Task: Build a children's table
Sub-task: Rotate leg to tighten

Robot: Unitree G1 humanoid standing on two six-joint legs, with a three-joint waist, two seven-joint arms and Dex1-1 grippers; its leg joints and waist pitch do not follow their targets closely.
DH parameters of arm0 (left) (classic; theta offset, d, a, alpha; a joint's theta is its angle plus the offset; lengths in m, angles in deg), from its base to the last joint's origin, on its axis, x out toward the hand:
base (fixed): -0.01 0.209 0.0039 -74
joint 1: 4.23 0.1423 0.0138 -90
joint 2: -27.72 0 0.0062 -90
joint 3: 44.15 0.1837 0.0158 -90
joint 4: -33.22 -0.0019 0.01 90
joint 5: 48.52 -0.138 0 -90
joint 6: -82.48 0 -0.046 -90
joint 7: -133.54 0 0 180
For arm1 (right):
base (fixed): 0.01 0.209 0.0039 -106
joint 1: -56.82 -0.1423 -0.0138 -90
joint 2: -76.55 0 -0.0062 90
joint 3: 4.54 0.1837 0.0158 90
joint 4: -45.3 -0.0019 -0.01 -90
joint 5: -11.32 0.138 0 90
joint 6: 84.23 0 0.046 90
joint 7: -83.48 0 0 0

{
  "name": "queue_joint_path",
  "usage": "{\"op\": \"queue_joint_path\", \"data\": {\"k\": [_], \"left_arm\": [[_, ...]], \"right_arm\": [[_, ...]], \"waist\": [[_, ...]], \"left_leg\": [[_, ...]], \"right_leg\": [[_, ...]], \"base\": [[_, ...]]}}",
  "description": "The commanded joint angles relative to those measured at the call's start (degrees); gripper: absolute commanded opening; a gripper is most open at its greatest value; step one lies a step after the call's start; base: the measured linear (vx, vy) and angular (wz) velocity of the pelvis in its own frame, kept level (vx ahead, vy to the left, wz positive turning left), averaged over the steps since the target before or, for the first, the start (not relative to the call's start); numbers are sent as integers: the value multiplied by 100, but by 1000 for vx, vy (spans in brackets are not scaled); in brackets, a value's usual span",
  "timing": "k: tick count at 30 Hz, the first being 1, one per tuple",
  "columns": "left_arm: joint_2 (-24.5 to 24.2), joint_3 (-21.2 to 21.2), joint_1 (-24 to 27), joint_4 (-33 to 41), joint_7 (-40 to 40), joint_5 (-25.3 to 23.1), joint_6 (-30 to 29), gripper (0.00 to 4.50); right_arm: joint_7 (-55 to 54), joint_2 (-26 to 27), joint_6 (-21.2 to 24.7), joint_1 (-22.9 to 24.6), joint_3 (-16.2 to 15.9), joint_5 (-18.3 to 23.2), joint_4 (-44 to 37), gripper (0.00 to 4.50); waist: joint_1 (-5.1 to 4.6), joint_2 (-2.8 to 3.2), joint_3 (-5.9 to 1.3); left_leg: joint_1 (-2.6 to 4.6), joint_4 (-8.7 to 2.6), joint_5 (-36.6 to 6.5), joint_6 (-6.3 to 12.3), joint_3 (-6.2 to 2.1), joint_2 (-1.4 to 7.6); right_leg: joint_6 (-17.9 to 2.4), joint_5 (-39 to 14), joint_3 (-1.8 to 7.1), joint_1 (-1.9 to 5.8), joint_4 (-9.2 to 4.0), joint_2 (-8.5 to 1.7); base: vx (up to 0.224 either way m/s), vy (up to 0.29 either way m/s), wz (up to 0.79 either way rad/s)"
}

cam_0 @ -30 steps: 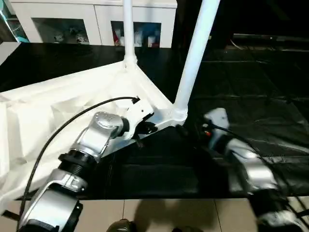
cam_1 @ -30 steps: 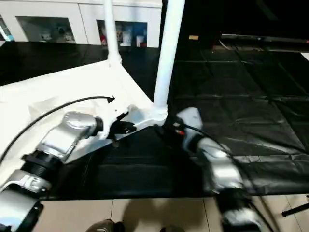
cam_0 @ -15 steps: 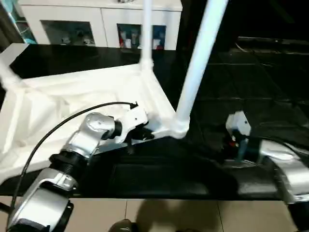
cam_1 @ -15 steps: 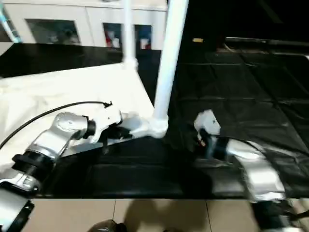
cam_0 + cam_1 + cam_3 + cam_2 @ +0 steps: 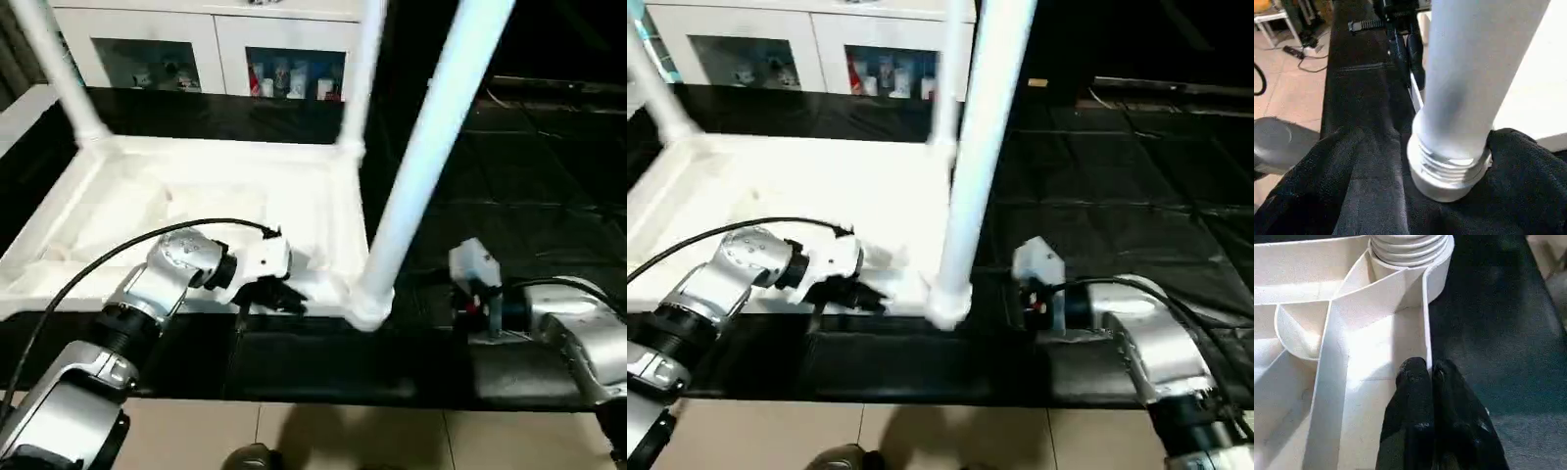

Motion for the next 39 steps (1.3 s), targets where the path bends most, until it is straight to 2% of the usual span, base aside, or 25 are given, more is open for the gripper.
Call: {"op": "queue_joint_path", "data": {"k": [1, 4, 7, 11, 13, 16, 24, 26, 29, 39], "left_arm": [[62, 249, 49, 247, 244, -57, 100, 0], [52, 258, 71, 359, 335, -28, 68, 0], [38, 281, 103, 479, 405, -9, 43, 0], [20, 314, 145, 577, 461, -14, 36, 0], [18, 317, 154, 604, 464, -13, 24, 0], [9, 316, 175, 671, 479, -13, -6, 0], [2, 304, 165, 623, 438, -58, -11, 0], [3, 298, 159, 611, 430, -66, -13, 0], [2, 294, 153, 600, 420, -72, -20, 0], [5, 274, 125, 531, 380, -89, -11, 0]], "right_arm": [[109, 41, -75, -98, -86, -67, 94, 448], [137, 60, -114, -184, -146, -89, 226, 448], [189, 95, -143, -263, -201, -105, 342, 448], [235, 156, -187, -328, -237, -139, 498, 448], [247, 173, -208, -343, -242, -148, 547, 419], [309, 191, -215, -365, -267, -114, 615, 407], [450, 192, -159, -305, -287, -38, 565, 324], [467, 195, -157, -293, -285, -41, 558, 321], [486, 211, -164, -287, -273, -53, 566, 283], [510, 239, -176, -223, -266, -64, 568, 270]], "waist": [[-40, 10, -415], [-1, 13, -417], [-2, 19, -421], [7, 10, -421], [6, 6, -423], [8, 15, -423], [11, 28, -442], [12, 22, -443], [16, 26, -449], [25, 28, -477]], "left_leg": [[206, -509, -1111, 33, -402, 871], [224, -498, -1059, 39, -388, 879], [219, -507, -1027, 54, -389, 878], [207, -494, -1046, 60, -389, 871], [208, -497, -1038, 55, -392, 878], [204, -493, -1046, 53, -388, 870], [209, -488, -981, 93, -388, 869], [202, -484, -978, 97, -388, 866], [202, -479, -958, 97, -389, 870], [201, -459, -848, 126, -384, 864]], "right_leg": [[-1574, -455, 424, 186, -370, -828], [-1558, -439, 430, 178, -380, -829], [-1564, -340, 415, 182, -355, -809], [-1561, -419, 422, 195, -370, -835], [-1556, -431, 421, 195, -368, -825], [-1566, -440, 418, 197, -367, -824], [-1584, -301, 406, 198, -347, -810], [-1591, -301, 409, 206, -349, -818], [-1595, -285, 408, 207, -350, -821], [-1623, -129, 398, 217, -323, -816]], "base": [[0, 0, 0], [0, 0, 0], [0, 0, 0], [0, 0, 0], [0, 0, 0], [0, 0, 0], [0, 0, 0], [0, 0, 0], [0, 0, 0], [0, 0, 0]]}}
